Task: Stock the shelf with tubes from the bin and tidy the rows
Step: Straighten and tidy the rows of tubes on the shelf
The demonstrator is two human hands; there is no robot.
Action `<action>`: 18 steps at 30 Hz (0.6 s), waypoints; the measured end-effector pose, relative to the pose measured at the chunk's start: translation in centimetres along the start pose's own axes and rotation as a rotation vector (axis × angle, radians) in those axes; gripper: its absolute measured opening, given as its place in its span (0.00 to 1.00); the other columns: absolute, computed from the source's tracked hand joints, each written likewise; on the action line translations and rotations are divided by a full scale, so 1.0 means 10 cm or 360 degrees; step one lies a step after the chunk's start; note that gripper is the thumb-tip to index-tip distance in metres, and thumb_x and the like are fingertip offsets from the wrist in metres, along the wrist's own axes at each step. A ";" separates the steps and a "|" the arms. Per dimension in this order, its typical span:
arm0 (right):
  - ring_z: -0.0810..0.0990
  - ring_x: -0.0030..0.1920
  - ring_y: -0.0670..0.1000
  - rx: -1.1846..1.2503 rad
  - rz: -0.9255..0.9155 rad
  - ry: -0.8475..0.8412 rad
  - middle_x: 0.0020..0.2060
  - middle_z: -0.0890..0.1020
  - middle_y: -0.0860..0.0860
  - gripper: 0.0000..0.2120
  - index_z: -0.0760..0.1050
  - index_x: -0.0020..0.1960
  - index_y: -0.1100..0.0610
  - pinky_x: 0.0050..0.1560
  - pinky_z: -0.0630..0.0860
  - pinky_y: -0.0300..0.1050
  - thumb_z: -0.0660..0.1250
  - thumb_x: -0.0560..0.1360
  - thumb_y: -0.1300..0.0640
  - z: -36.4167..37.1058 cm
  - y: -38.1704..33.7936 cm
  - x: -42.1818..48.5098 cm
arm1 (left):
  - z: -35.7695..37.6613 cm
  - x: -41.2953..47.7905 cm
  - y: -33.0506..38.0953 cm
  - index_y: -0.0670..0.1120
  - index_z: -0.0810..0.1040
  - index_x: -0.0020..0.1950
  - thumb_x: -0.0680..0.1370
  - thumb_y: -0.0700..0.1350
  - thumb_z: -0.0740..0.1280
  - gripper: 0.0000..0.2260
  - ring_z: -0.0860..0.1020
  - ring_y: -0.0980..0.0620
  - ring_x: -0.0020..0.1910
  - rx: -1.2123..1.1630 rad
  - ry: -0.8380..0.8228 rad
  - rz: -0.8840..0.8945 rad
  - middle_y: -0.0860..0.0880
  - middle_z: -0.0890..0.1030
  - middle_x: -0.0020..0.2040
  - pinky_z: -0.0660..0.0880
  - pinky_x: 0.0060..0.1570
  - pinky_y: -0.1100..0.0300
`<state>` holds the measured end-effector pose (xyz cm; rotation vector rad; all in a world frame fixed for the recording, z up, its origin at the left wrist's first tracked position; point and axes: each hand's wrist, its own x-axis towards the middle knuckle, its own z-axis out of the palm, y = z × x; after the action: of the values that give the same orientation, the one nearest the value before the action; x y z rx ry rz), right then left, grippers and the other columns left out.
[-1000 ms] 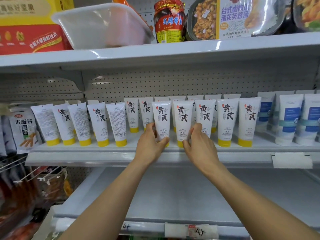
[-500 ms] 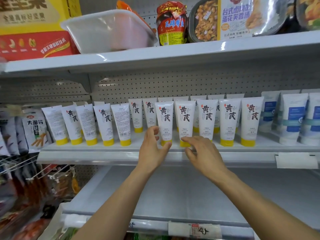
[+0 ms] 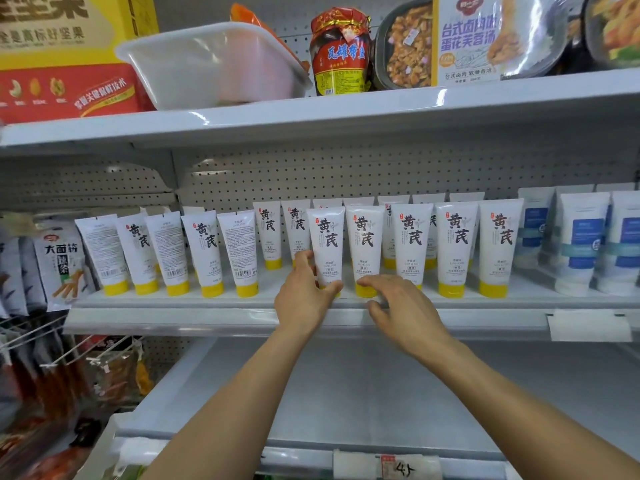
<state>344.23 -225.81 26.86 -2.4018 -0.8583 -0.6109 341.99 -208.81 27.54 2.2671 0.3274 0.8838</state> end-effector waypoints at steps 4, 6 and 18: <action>0.74 0.62 0.53 0.0012 -0.0005 0.0068 0.62 0.76 0.50 0.18 0.73 0.66 0.49 0.60 0.73 0.49 0.61 0.77 0.58 0.00 0.02 0.00 | 0.00 0.02 -0.02 0.54 0.64 0.65 0.69 0.54 0.73 0.28 0.81 0.49 0.49 -0.0004 -0.0006 -0.0004 0.54 0.80 0.54 0.78 0.50 0.47; 0.75 0.59 0.53 0.0013 -0.0017 0.0148 0.59 0.78 0.51 0.15 0.74 0.63 0.51 0.56 0.75 0.50 0.62 0.77 0.58 -0.03 0.03 0.01 | -0.01 0.03 -0.03 0.54 0.64 0.65 0.69 0.54 0.73 0.29 0.81 0.49 0.49 -0.0005 -0.0017 0.0000 0.53 0.80 0.54 0.78 0.50 0.47; 0.76 0.62 0.56 -0.0526 -0.0130 -0.0280 0.61 0.79 0.52 0.29 0.71 0.66 0.56 0.68 0.66 0.55 0.67 0.72 0.39 -1.26 -0.43 1.13 | -0.03 0.08 -0.03 0.51 0.67 0.65 0.71 0.52 0.73 0.26 0.81 0.51 0.48 -0.0100 -0.0099 0.0012 0.54 0.80 0.54 0.78 0.51 0.48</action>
<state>346.21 -225.43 44.18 -2.7622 -0.9991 -0.6205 342.34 -208.06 27.86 2.2336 0.2600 0.8146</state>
